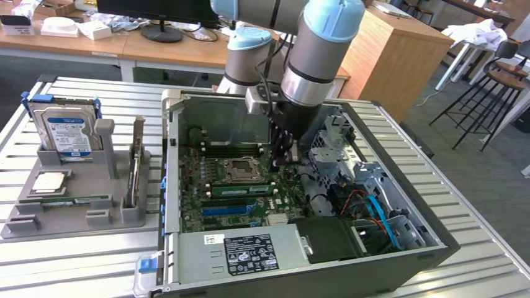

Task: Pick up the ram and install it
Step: 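Press down the ram until it locks into place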

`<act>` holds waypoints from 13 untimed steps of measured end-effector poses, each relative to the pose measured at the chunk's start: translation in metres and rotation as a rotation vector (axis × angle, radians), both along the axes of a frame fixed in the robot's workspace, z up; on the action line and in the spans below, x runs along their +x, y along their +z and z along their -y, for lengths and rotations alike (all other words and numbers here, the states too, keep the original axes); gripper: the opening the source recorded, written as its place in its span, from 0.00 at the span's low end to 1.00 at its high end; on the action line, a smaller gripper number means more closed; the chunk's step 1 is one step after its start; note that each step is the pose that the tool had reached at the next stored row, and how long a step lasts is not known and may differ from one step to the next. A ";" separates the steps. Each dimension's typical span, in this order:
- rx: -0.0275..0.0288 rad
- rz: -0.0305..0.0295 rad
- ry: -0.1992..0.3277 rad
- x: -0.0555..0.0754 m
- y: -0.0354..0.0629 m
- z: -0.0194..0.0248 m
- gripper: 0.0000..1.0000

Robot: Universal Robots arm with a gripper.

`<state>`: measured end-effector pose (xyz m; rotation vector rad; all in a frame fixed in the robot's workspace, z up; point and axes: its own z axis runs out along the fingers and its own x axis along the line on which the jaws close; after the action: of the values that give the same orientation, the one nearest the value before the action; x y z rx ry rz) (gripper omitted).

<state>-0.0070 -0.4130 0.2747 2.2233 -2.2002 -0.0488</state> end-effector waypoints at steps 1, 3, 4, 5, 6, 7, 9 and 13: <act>0.0000 0.0000 0.000 0.000 -0.0007 0.0000 0.10; 0.0000 -0.0001 0.000 0.000 -0.0020 0.0000 0.10; 0.0000 0.0000 0.000 0.000 -0.0027 0.0000 0.10; 0.0000 0.0000 0.000 0.000 -0.0035 0.0000 0.10; -0.0001 0.0000 0.000 0.000 -0.0043 0.0000 0.10; 0.0001 0.0000 0.000 0.000 -0.0053 0.0000 0.10; 0.0000 0.0000 0.000 0.000 -0.0072 0.0000 0.10; 0.0000 0.0000 0.000 0.000 -0.0104 0.0000 0.10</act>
<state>-0.0070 -0.4130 0.2643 2.2233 -2.2002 -0.0488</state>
